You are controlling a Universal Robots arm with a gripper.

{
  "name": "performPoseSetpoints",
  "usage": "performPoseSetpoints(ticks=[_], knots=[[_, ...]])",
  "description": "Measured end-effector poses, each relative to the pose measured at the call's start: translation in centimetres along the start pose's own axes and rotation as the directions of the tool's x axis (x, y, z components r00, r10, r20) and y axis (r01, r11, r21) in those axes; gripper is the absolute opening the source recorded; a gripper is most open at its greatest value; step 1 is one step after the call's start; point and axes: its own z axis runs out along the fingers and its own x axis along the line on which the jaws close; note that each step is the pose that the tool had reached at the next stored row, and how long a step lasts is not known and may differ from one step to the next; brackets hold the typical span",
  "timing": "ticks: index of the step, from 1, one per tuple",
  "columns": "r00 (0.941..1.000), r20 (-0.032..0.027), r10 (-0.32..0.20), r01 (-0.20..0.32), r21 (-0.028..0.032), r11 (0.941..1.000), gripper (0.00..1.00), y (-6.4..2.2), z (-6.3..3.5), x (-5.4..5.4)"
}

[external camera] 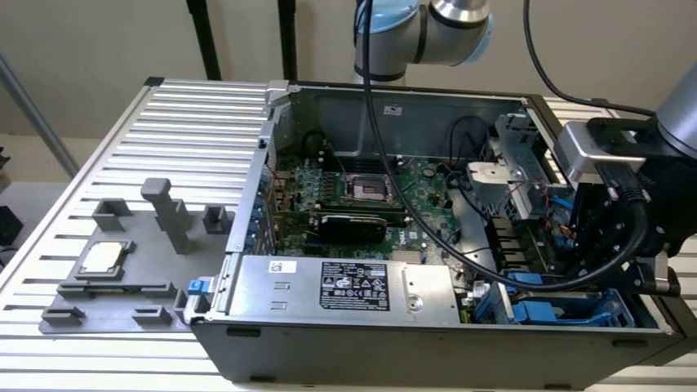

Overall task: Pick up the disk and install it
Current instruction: 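Insert the first disk wire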

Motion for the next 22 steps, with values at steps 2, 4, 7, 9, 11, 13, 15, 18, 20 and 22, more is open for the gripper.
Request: performPoseSetpoints(ticks=[2,4,7,9,11,13,15,18,20,22], knots=[[1.0,-0.0011,0.0,0.0,0.0002,1.0,0.17,0.01,0.03,0.0],[1.0,-0.0019,0.0,0.0,0.0003,1.0,0.17,0.02,0.05,0.0],[1.0,-0.0023,0.0,0.0,0.0003,1.0,0.18,0.03,0.06,0.0],[1.0,-0.0025,0.0,0.0,0.0003,1.0,0.25,0.03,-0.19,0.0],[1.0,-0.0026,0.0,0.0,0.0001,1.0,0.25,0.04,-0.64,0.0],[1.0,-0.0027,0.0,0.0,0.0001,1.0,0.25,0.09,-1.13,0.0],[1.0,-0.0026,0.0,0.0,0.0,1.0,0.25,0.34,-1.53,0.0],[1.0,-0.0025,0.0,0.0,0.0001,1.0,0.25,1.17,-1.73,0.1],[1.0,-0.0023,0.0,0.0,0.0001,1.0,0.25,1.87,-1.73,0.2],[1.0,-0.0023,0.0,0.0,0.0,1.0,0.25,2.46,-1.74,0.2]])
